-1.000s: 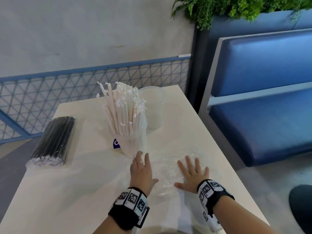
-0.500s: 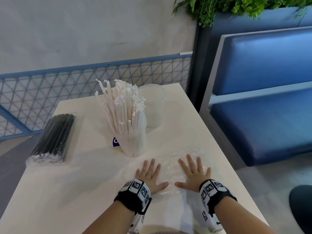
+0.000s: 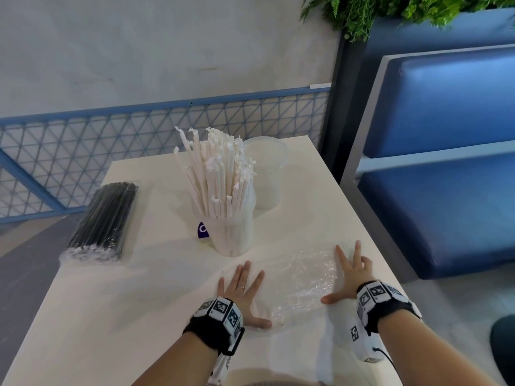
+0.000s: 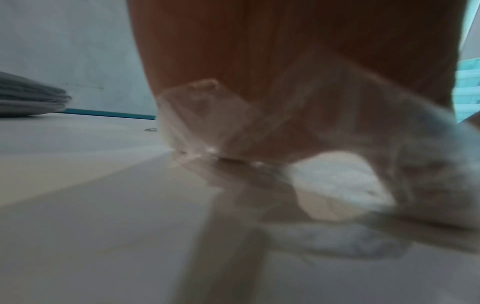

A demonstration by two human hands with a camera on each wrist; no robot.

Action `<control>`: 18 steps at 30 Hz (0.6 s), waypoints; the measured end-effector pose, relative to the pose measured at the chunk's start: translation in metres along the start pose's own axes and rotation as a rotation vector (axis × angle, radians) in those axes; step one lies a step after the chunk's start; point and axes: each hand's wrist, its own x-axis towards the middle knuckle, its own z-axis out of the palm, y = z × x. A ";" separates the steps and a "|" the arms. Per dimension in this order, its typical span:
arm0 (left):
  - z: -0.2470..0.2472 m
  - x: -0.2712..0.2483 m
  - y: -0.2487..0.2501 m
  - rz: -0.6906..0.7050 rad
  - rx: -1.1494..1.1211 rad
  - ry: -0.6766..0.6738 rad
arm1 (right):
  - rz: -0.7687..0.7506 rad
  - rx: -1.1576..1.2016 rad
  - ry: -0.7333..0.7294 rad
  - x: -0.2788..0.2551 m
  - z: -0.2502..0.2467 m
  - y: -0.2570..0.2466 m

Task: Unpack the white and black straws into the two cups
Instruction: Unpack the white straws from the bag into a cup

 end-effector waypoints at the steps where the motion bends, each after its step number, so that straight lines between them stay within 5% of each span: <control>1: 0.000 -0.001 -0.001 0.002 0.005 0.005 | -0.007 -0.007 0.013 0.001 -0.001 0.003; 9: -0.019 -0.014 -0.003 0.060 0.090 0.091 | 0.002 0.008 0.023 0.000 0.000 -0.004; 11: -0.034 -0.029 -0.006 0.145 -0.054 0.319 | 0.002 -0.005 0.056 -0.008 -0.004 -0.015; 15: -0.063 -0.064 -0.023 0.139 -0.590 1.081 | -0.148 0.127 0.207 -0.031 -0.034 -0.054; 18: -0.090 -0.075 -0.052 0.002 -0.802 1.272 | -0.373 0.404 0.312 -0.044 -0.064 -0.089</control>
